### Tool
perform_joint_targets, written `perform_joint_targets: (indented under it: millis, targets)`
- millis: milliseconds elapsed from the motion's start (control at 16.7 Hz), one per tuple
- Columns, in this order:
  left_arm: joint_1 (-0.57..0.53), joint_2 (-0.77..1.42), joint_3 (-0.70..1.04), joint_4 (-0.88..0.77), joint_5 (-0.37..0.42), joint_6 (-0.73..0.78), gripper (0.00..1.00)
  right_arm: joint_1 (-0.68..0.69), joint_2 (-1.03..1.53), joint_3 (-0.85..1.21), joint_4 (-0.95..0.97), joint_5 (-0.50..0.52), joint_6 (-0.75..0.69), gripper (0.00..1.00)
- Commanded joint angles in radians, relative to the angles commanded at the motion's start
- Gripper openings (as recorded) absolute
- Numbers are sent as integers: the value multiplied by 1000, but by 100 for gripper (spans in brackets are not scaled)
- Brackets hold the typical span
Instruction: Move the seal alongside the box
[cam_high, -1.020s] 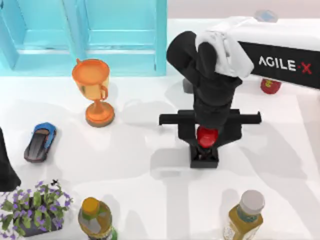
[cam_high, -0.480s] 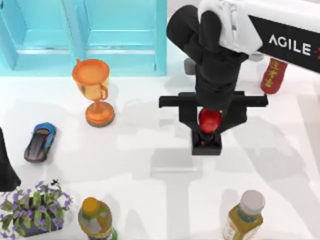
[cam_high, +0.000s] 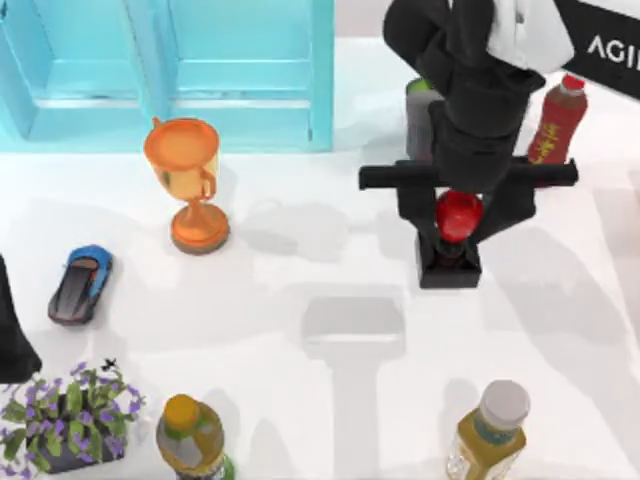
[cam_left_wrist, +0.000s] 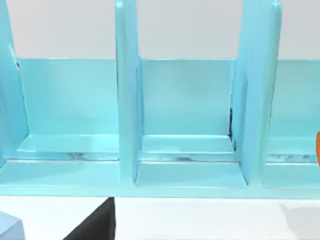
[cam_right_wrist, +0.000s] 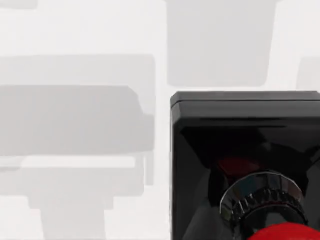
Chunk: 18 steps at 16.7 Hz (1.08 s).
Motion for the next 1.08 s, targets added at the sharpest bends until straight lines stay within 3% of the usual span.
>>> perform_joint_targets:
  millis: [840, 1080]
  targets:
    - [0, 0, 0, 0, 0, 0, 100, -436, -136, 77, -215, -1, -430, 0]
    - [0, 0, 0, 0, 0, 0, 100, -459, -150, 85, -236, -1, -456, 0]
